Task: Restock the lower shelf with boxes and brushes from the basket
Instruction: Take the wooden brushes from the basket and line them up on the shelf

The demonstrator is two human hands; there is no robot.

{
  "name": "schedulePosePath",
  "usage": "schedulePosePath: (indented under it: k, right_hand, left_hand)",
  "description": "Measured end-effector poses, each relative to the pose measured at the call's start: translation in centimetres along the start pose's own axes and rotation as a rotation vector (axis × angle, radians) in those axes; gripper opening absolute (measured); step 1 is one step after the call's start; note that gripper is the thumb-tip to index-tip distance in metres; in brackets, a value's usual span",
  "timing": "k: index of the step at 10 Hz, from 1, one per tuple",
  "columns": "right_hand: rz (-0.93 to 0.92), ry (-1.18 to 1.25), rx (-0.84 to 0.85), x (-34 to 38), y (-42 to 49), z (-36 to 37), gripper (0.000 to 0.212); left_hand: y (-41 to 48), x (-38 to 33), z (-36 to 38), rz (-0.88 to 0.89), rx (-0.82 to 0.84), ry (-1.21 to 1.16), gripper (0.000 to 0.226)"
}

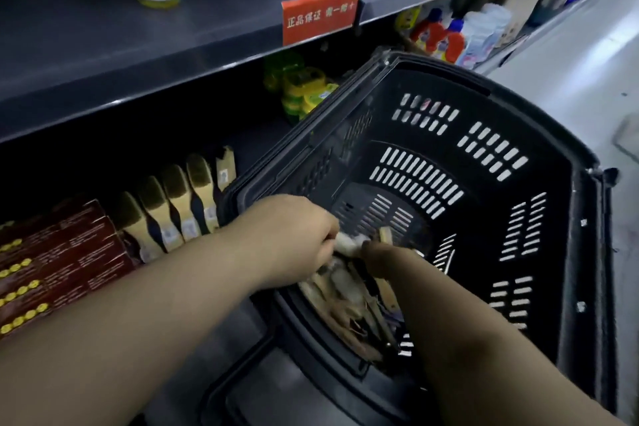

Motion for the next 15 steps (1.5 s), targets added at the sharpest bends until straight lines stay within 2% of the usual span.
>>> schedulePosePath:
  k: [1, 3, 4, 5, 6, 7, 8, 9, 10, 11, 12, 13, 14, 15]
  right_hand:
    - [-0.017, 0.009, -0.009, 0.0, 1.2, 2.1, 0.042]
    - [-0.106, 0.106, 0.074, 0.1, -1.5, -0.2, 0.030]
    - [-0.245, 0.544, 0.184, -0.4, -4.8, -1.8, 0.016]
    - [-0.428, 1.099, 0.313, 0.0, -9.6, -3.4, 0.013]
    - [-0.623, 1.322, 0.337, 0.7, -14.0, -4.0, 0.010]
    - [-0.740, 1.339, 0.235, 1.7, -17.1, -4.3, 0.012]
    - [-0.816, 1.265, 0.111, 2.9, -18.5, -4.8, 0.011]
    - [-0.835, 1.150, 0.015, 4.0, -18.5, -5.6, 0.006]
    - [-0.747, 1.160, -0.005, 3.8, -16.0, -6.2, 0.023]
    - [-0.479, 1.008, -0.014, 2.0, -10.2, -4.4, 0.031]
    - [-0.152, 0.352, 0.083, -1.1, -4.0, 1.0, 0.035]
    - [-0.028, -0.003, 0.243, -2.5, -0.9, 6.6, 0.068]
    - [-0.125, -0.209, 0.326, -1.0, -0.3, 9.0, 0.058]
    - [-0.077, -0.138, 0.276, -0.1, 0.0, 9.3, 0.054]
  left_hand:
    - [-0.3, -0.5, 0.5, 0.015, 0.069, 0.045, 0.028]
    - [-1.2, -1.1, 0.3, -0.026, 0.030, 0.018, 0.029]
    - [-1.8, -1.5, 0.2, -0.098, 0.039, 0.010, 0.029]
    - [-2.4, -2.3, -0.1, -0.260, -0.002, -0.138, 0.030]
    - [-3.7, -2.9, 0.0, -0.464, -0.124, -0.528, 0.037]
    - [-5.0, -4.3, 0.7, -0.454, -0.214, -0.972, 0.055]
    - [-5.3, -5.4, 0.9, -0.353, -0.142, -1.274, 0.062]
    - [-5.2, -5.1, 0.3, -0.371, -0.065, -1.307, 0.048]
    - [-4.9, -4.0, -0.1, -0.418, -0.012, -1.429, 0.039]
    - [-4.6, -2.9, -0.2, -0.505, -0.037, -1.566, 0.029]
    - [-4.4, -2.1, -0.1, -0.514, -0.085, -1.565, 0.027]
    - [-4.6, -1.8, 0.2, -0.533, -0.095, -1.643, 0.020]
    - [-4.8, -1.8, 0.2, -0.552, -0.092, -1.763, 0.013]
    - [-4.9, -1.9, -0.1, -0.580, -0.102, -1.853, 0.020]
Point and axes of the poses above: each hand's wrist, its own y-axis towards the middle knuckle, its own z-axis out of the palm, x = y × z, the point moved 3 cm from there along y, towards the middle knuckle, and after that the axes turned 2 degrees about x, right-handed, at the moved point
